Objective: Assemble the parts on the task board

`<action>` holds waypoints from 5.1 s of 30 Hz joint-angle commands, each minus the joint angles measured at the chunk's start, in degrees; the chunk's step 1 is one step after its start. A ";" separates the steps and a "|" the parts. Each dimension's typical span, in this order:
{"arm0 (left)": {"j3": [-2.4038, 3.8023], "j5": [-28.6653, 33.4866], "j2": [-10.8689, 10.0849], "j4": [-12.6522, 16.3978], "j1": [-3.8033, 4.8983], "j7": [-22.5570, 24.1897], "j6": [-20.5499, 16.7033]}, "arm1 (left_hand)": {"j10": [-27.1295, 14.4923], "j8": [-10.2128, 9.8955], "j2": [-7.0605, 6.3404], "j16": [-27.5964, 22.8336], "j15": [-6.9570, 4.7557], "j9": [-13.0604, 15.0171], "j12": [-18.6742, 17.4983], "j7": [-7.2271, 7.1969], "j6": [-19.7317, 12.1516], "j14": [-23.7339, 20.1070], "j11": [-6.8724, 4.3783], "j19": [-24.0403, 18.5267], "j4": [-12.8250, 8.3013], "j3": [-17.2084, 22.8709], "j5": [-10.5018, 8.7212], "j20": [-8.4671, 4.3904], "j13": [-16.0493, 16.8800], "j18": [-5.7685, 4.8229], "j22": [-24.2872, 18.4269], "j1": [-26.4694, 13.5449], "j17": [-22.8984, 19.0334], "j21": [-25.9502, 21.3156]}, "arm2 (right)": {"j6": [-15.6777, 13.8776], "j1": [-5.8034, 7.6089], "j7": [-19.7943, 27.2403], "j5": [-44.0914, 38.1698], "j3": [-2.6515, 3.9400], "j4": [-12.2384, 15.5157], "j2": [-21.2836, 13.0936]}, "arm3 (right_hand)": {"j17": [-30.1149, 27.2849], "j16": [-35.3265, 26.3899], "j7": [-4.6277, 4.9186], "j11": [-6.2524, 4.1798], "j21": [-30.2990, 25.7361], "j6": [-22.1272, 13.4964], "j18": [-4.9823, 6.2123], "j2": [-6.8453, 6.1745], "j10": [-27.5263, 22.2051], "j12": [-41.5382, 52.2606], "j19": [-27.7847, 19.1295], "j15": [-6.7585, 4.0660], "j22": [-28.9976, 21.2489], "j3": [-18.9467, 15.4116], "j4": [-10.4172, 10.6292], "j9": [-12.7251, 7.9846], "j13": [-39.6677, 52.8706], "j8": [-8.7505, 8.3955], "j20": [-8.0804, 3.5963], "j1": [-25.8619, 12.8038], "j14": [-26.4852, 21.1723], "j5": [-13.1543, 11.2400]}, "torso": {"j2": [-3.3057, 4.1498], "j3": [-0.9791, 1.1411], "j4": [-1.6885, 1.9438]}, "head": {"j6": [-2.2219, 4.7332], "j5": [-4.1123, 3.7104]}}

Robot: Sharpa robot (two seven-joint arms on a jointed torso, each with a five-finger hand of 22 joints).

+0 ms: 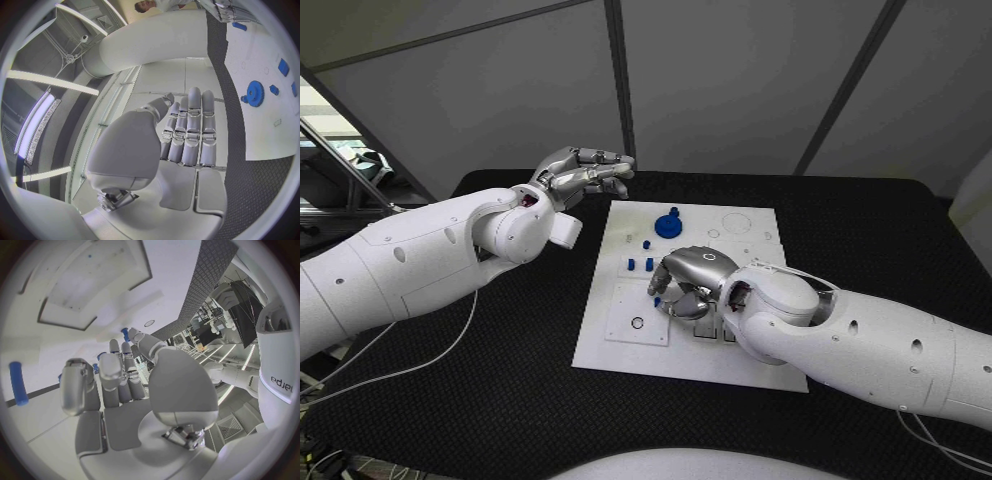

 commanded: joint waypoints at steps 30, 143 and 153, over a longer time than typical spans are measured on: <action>-0.33 0.27 -0.11 -0.25 0.08 -0.08 1.32 | -0.37 -0.24 0.22 -0.48 0.10 0.10 -0.41 0.17 -0.24 0.31 -0.08 -0.03 -0.31 -0.15 0.12 0.33 -0.13 0.06 -0.13 0.46 -0.12 -0.29 | 1.49 1.25 -2.87 -0.27 6.36 5.86 -14.35 | 0.02 1.03 -1.91 0.35 -0.70 -0.66 1.11 -2.78 -3.26 0.69 0.22 0.99 2.15 -3.56 -0.60 0.03 -0.05 -0.02 0.89 2.10 0.71 -3.10 | 0.04 -0.04 0.02 | 2.40 -1.47; -0.59 0.28 1.88 -1.31 0.12 -0.41 1.86 | -0.33 -0.21 0.40 -0.86 0.10 0.15 -0.40 0.14 -0.23 0.38 -0.10 -0.11 -0.48 -0.23 0.02 0.36 -0.15 0.08 -0.21 0.55 -0.19 -0.41 | 3.74 -0.10 1.46 0.60 -0.27 3.05 0.82 | 1.94 4.54 -1.86 -2.69 3.58 6.39 -0.12 3.70 9.61 1.39 2.68 -1.82 7.31 3.83 -0.44 1.58 1.18 0.79 -1.72 4.71 1.07 -2.73 | 0.03 -0.01 -0.05 | 0.51 0.53; -0.60 0.28 1.88 -1.34 0.12 -0.43 1.91 | -0.33 -0.21 0.45 -0.98 0.12 0.16 -0.40 0.15 -0.25 0.41 -0.09 -0.13 -0.50 -0.29 -0.02 0.37 -0.16 0.08 -0.23 0.52 -0.21 -0.44 | 5.10 -0.11 -0.36 -1.52 -0.29 3.10 1.35 | 1.80 4.50 -1.85 -2.67 3.49 6.42 -0.10 3.43 9.62 1.19 2.62 -1.78 7.22 3.75 -0.41 1.62 1.21 0.70 -1.68 4.34 1.02 -2.85 | 0.04 -0.04 -0.01 | 0.45 0.50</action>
